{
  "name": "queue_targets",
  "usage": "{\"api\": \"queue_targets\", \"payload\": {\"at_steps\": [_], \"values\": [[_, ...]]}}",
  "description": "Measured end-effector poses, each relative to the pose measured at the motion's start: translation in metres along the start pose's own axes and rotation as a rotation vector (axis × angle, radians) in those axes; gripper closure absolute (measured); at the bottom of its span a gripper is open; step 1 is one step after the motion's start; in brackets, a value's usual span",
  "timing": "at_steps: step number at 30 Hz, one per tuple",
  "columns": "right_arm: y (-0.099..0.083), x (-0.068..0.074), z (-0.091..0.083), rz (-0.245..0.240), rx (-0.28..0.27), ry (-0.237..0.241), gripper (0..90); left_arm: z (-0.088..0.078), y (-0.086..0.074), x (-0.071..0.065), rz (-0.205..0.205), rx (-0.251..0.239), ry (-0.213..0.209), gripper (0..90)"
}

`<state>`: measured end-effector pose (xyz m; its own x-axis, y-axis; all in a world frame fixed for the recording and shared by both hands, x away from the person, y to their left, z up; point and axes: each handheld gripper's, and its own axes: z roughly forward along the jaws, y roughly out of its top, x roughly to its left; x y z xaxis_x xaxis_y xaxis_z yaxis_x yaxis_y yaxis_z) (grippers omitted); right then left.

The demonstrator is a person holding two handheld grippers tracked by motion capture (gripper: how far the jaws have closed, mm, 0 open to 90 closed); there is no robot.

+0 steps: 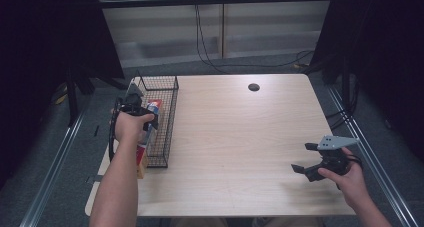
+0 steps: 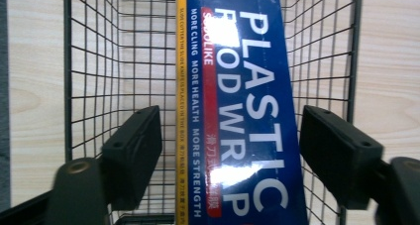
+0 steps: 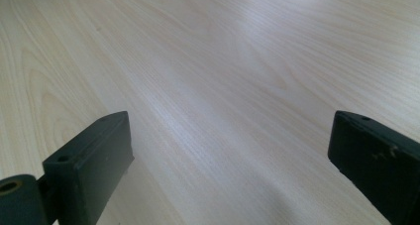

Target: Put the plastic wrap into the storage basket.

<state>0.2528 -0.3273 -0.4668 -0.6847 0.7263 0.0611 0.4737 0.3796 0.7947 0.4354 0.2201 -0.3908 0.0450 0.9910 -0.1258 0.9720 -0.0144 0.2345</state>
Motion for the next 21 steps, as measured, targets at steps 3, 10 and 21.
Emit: {"api": "queue_targets", "payload": {"at_steps": [3,10,21], "values": [[0.0,0.0,0.0,-0.001,0.003,-0.005,3.1,-0.002,0.001,0.0,0.003,-0.001,-0.005,20.0],[0.0,0.0,-0.001,-0.003,-0.001,-0.004,3.1,-0.01,0.001,-0.005,0.028,-0.029,-0.036,18.6],[0.001,0.001,-0.001,-0.007,-0.005,0.0,3.1,-0.025,0.001,-0.012,0.074,-0.059,-0.054,17.7]]}}
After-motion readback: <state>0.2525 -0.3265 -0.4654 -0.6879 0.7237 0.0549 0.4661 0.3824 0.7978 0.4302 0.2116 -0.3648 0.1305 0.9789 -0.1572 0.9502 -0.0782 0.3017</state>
